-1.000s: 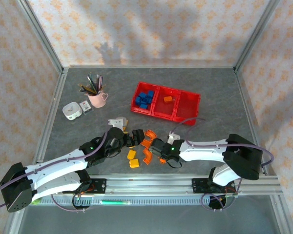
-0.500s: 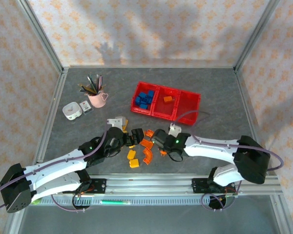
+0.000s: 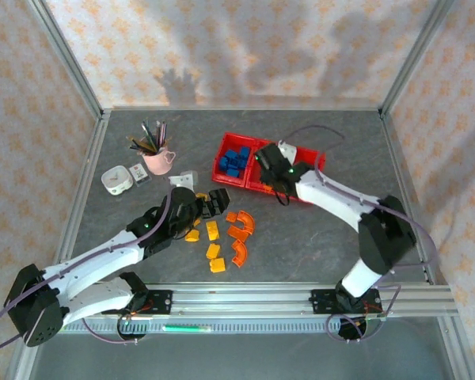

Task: Sort the legos into containers by color
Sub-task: Pick up the lego from the bottom-center of the table, then place the lego in the container.

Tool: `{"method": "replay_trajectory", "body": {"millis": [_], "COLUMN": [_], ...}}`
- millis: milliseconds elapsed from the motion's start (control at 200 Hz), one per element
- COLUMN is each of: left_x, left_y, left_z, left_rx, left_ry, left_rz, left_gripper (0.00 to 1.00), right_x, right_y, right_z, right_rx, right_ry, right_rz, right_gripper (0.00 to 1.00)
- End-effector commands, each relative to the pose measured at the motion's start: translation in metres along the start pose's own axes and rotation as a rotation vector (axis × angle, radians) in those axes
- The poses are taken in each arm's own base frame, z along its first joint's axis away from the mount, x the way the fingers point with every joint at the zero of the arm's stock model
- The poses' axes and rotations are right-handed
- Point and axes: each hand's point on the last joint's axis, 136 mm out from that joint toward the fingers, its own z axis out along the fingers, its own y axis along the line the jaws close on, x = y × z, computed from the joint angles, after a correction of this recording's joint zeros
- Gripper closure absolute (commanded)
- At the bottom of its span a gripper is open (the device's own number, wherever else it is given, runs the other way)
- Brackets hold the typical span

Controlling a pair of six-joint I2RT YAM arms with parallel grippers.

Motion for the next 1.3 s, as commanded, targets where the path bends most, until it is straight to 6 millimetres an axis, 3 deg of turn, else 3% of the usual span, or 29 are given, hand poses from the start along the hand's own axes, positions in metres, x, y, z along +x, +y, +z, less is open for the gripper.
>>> {"method": "replay_trajectory", "body": {"millis": [0, 95, 215, 285, 420, 555, 671, 921, 1296], "left_x": [-0.021, -0.024, -0.026, -0.026, -0.025, -0.022, -0.016, -0.004, 0.018], "left_y": [-0.018, -0.016, -0.014, -0.014, -0.019, -0.017, -0.017, -0.007, 0.027], "left_z": [0.002, 0.005, 0.008, 0.009, 0.009, 0.007, 0.003, -0.007, -0.021], "left_rx": [0.056, 0.049, 0.044, 0.044, 0.058, 0.054, 0.076, 0.084, 0.031], "left_ry": [-0.037, -0.047, -0.052, -0.049, -0.031, -0.015, 0.001, 0.020, 0.019], "left_rz": [0.005, -0.001, -0.006, -0.003, 0.001, 0.010, -0.004, -0.044, -0.126], "left_gripper": [0.01, 0.01, 0.01, 0.01, 0.01, 0.01, 0.01, 0.01, 0.01], "right_x": [-0.023, -0.032, -0.044, -0.049, -0.052, -0.045, -0.028, 0.028, 0.119], "right_y": [0.007, 0.010, 0.017, 0.020, 0.025, 0.028, 0.028, 0.031, 0.043], "right_z": [0.022, 0.045, 0.059, 0.061, 0.054, 0.034, 0.014, -0.020, -0.036], "right_rx": [0.010, 0.021, 0.026, 0.026, -0.003, -0.052, -0.086, -0.136, -0.208], "right_ry": [-0.012, 0.006, -0.002, -0.013, -0.011, -0.003, 0.000, 0.049, 0.148], "right_rz": [-0.073, -0.086, -0.104, -0.112, -0.120, -0.123, -0.135, -0.198, -0.376], "right_gripper": [0.70, 0.69, 0.62, 0.51, 0.41, 0.38, 0.36, 0.32, 0.23]}}
